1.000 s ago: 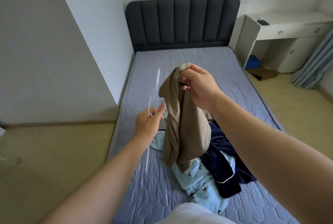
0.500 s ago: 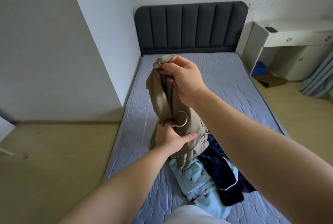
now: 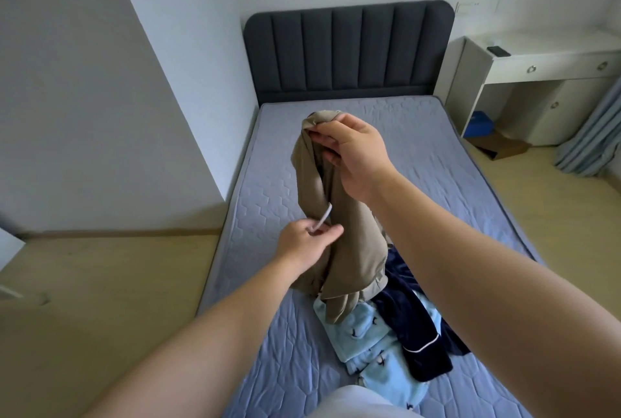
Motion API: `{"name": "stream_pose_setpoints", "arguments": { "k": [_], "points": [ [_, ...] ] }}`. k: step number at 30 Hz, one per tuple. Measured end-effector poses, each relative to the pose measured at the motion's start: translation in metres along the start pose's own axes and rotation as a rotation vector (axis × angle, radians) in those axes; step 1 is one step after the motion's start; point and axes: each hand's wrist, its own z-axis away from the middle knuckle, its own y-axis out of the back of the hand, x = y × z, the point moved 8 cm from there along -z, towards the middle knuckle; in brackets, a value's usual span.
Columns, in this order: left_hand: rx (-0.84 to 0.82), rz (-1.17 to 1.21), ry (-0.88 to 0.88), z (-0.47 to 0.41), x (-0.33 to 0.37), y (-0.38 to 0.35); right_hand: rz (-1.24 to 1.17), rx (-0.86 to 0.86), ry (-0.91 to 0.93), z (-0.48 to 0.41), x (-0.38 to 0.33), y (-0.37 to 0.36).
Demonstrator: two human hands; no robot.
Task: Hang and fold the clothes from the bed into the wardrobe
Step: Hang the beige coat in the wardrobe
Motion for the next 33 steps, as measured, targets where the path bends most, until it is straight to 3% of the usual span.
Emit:
{"name": "stream_pose_setpoints", "arguments": {
  "k": [3, 7, 11, 18, 23, 26, 28, 33],
  "points": [
    [0.002, -0.103, 0.025, 0.016, 0.002, -0.028, -0.067, -0.046, 0.015, 0.004, -0.004, -0.014],
    [0.121, -0.332, 0.118, 0.026, 0.008, -0.047, -0.109, -0.088, 0.015, 0.009, -0.007, -0.029],
    [0.086, -0.197, 0.131, 0.011, 0.006, -0.055, -0.116, -0.103, 0.032, 0.011, -0.012, -0.031],
    [0.094, 0.09, 0.086, -0.011, 0.003, -0.001, -0.178, 0.068, 0.029, 0.002, -0.027, 0.023],
    [-0.096, -0.132, 0.09, 0.028, 0.006, -0.046, -0.191, 0.025, 0.005, 0.002, -0.023, -0.001],
    [0.029, -0.396, 0.249, 0.039, 0.004, -0.066, -0.205, 0.002, -0.015, 0.005, -0.02, -0.019],
    [0.076, -0.369, 0.355, 0.043, 0.01, -0.069, -0.219, -0.005, -0.034, 0.008, -0.017, -0.03],
    [0.182, -0.343, 0.374, 0.017, -0.001, -0.056, -0.213, -0.053, -0.018, 0.017, -0.021, -0.046]
  ]
}}
